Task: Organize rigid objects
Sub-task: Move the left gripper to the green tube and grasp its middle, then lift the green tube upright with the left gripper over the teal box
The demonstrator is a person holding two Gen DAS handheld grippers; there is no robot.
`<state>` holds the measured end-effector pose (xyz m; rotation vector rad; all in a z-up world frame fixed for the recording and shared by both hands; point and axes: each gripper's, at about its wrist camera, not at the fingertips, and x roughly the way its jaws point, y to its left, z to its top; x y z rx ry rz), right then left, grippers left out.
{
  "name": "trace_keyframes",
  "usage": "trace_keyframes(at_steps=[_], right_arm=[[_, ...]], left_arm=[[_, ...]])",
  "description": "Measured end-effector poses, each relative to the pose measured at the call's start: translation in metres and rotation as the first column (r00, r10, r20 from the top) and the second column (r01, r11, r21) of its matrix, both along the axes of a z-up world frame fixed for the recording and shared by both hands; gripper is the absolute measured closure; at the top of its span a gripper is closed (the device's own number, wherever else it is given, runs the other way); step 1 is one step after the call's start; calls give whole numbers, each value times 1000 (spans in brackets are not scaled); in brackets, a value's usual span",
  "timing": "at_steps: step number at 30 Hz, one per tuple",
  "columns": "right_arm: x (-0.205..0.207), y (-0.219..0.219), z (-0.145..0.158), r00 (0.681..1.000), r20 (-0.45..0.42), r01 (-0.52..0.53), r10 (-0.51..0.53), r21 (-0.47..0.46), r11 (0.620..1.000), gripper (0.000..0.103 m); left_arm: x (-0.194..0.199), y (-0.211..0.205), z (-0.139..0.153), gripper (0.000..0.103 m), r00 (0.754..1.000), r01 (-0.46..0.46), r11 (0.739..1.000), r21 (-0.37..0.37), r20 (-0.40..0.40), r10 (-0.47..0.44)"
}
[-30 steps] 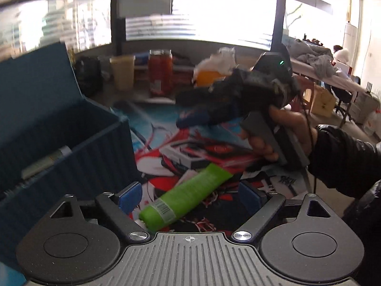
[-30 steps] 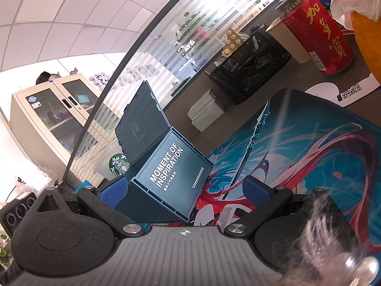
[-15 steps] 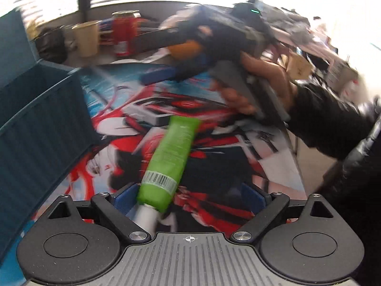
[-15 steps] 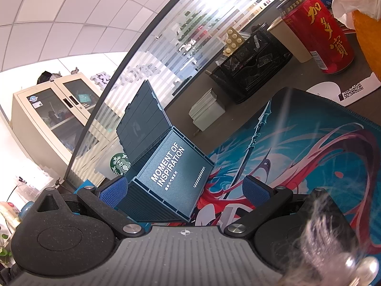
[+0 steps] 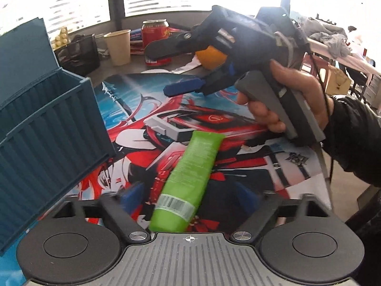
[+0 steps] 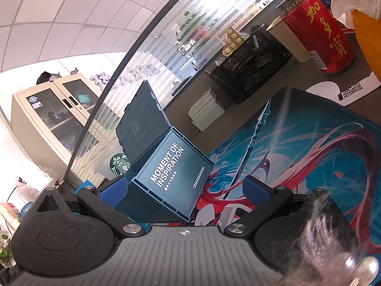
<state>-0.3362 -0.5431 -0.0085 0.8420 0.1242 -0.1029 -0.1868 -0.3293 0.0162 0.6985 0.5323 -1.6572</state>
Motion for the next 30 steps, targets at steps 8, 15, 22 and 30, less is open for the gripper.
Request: trace_keyframes(at_steps=[8, 15, 22, 30], right_arm=[[0, 1, 0, 1000, 1, 4, -4, 1, 1000, 0], [-3, -1, 1, 1000, 5, 8, -8, 4, 1000, 0], [-3, -2, 1, 1000, 7, 10, -10, 5, 1000, 0], [-3, -2, 1, 1000, 7, 10, -10, 5, 1000, 0]], left_arm=[[-19, 1, 4, 73, 1000, 0, 1000, 8, 18, 0], [-21, 9, 14, 73, 999, -35, 998, -43, 5, 36], [-22, 12, 31, 73, 999, -47, 996, -77, 9, 48], [-16, 16, 52, 74, 996, -85, 985, -149, -3, 86]])
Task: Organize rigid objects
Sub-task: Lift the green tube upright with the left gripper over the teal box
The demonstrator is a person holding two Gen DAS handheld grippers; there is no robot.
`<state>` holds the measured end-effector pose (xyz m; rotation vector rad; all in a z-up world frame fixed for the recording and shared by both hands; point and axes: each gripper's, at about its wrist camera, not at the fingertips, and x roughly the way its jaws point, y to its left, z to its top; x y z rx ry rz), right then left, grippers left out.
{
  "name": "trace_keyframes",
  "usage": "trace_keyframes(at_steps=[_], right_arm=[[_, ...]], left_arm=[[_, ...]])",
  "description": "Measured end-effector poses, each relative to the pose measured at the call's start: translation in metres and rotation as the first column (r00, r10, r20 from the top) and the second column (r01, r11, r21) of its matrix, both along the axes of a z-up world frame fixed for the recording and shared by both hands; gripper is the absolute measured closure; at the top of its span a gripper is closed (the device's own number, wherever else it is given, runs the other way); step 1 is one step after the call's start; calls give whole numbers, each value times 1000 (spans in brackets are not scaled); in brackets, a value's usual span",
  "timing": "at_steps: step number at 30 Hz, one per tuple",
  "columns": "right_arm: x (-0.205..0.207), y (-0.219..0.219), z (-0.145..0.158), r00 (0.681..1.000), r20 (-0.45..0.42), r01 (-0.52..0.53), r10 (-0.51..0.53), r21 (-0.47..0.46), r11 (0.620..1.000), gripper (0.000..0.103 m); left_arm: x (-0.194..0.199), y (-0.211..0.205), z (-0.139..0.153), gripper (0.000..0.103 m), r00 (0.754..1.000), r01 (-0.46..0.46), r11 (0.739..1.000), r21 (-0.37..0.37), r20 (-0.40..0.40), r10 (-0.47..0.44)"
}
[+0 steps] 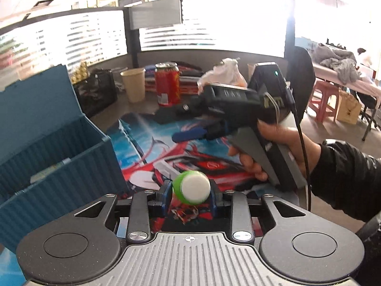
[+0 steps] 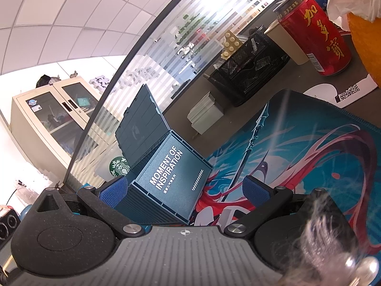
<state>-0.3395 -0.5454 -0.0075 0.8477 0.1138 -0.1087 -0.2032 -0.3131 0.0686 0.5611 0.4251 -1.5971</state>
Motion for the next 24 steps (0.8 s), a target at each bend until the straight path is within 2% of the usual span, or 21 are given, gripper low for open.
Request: trace_keyframes(at_steps=[3, 6, 17, 24], right_arm=[[0, 0, 0, 1000, 0, 1, -1, 0, 1000, 0], [0, 0, 0, 1000, 0, -1, 1, 0, 1000, 0], [0, 0, 0, 1000, 0, -1, 1, 0, 1000, 0], [1, -1, 0, 1000, 0, 0, 0, 0, 1000, 0]], left_arm=[[4, 2, 7, 76, 1000, -15, 1000, -24, -10, 15], [7, 3, 14, 85, 1000, -29, 999, -45, -5, 29], [19, 9, 26, 86, 996, -88, 992, -91, -31, 85], [22, 12, 30, 86, 994, -111, 990, -85, -19, 109]])
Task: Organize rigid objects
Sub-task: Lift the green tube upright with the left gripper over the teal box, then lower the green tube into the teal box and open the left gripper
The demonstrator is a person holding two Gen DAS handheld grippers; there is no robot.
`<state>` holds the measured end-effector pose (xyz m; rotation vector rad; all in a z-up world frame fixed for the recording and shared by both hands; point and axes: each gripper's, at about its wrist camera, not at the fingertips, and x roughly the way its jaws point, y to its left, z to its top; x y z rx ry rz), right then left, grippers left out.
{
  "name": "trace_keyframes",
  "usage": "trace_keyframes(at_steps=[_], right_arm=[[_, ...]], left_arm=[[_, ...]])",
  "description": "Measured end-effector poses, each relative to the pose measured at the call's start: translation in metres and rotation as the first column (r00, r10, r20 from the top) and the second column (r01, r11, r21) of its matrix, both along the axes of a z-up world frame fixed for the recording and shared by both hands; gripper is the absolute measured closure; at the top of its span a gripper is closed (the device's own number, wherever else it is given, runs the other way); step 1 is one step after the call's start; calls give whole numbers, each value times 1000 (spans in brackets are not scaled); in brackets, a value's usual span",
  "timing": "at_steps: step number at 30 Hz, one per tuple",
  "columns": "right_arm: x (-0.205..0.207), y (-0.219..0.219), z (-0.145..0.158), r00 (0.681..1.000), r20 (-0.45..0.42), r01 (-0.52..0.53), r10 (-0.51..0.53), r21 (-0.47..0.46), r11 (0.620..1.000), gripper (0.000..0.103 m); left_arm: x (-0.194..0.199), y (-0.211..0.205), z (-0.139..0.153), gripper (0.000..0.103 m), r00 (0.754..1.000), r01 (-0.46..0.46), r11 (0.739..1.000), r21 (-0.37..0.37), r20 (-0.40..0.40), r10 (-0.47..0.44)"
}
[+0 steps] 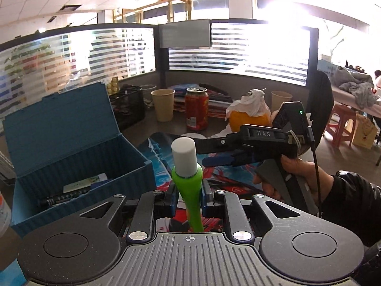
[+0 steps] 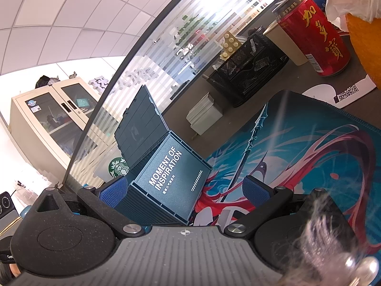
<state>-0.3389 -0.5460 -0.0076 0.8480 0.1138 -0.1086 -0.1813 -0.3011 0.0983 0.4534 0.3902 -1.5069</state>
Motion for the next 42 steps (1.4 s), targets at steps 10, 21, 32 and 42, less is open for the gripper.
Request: trace_keyframes(at_steps=[10, 21, 32, 42], right_arm=[[0, -1, 0, 1000, 1, -1, 1, 1, 1000, 0], [0, -2, 0, 1000, 1, 0, 0, 1, 1000, 0], [0, -2, 0, 1000, 2, 2, -2, 1, 1000, 0], [0, -1, 0, 1000, 4, -3, 3, 2, 1000, 0]], left_arm=[[22, 14, 46, 86, 993, -56, 997, -55, 101, 62], [79, 4, 86, 86, 976, -175, 979, -102, 116, 187], [95, -26, 79, 86, 983, -183, 974, -131, -2, 184], [116, -52, 48, 86, 965, -234, 965, -119, -151, 215]])
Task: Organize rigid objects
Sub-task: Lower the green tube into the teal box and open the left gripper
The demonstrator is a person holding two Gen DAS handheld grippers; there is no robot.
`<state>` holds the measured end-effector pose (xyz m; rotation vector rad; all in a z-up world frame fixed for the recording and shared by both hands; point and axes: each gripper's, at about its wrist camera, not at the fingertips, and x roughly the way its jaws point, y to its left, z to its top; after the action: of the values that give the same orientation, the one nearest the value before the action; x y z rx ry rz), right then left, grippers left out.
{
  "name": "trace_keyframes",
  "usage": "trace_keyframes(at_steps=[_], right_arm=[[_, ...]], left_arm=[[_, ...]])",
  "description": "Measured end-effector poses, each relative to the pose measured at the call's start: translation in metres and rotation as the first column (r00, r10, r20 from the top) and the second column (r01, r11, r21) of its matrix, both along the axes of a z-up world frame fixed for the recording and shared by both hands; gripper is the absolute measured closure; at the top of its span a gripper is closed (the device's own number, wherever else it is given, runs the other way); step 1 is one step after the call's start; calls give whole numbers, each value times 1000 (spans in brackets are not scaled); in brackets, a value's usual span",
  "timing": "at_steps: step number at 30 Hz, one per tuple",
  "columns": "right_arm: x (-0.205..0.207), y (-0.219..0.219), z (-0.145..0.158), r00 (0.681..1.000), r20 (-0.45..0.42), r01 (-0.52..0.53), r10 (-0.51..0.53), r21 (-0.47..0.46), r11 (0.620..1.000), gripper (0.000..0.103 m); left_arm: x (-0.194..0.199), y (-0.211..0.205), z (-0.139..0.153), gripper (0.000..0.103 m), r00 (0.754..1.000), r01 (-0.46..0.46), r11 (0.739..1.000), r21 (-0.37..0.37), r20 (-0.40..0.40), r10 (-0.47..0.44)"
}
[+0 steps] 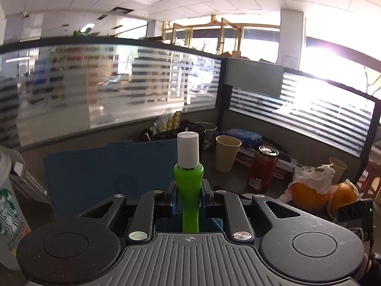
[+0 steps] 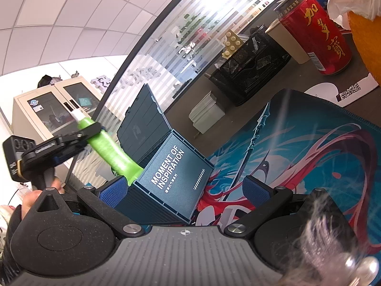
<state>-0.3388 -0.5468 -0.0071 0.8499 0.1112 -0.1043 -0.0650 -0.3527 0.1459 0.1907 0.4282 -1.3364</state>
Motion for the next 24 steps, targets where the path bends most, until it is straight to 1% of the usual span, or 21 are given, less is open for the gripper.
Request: trace_keyframes(at_steps=[2, 4, 16, 24], right_arm=[[0, 1, 0, 1000, 0, -2, 2, 0, 1000, 0], [0, 1, 0, 1000, 1, -1, 1, 0, 1000, 0], [0, 1, 0, 1000, 0, -1, 1, 0, 1000, 0], [0, 0, 0, 1000, 0, -1, 1, 1, 1000, 0]], left_arm=[[7, -3, -7, 86, 999, -9, 1000, -4, -47, 9], [10, -6, -11, 86, 998, -15, 1000, 2, -69, 15], [9, -15, -31, 86, 995, -8, 999, 38, -102, 12], [18, -10, -38, 86, 994, -31, 997, 64, -107, 38]])
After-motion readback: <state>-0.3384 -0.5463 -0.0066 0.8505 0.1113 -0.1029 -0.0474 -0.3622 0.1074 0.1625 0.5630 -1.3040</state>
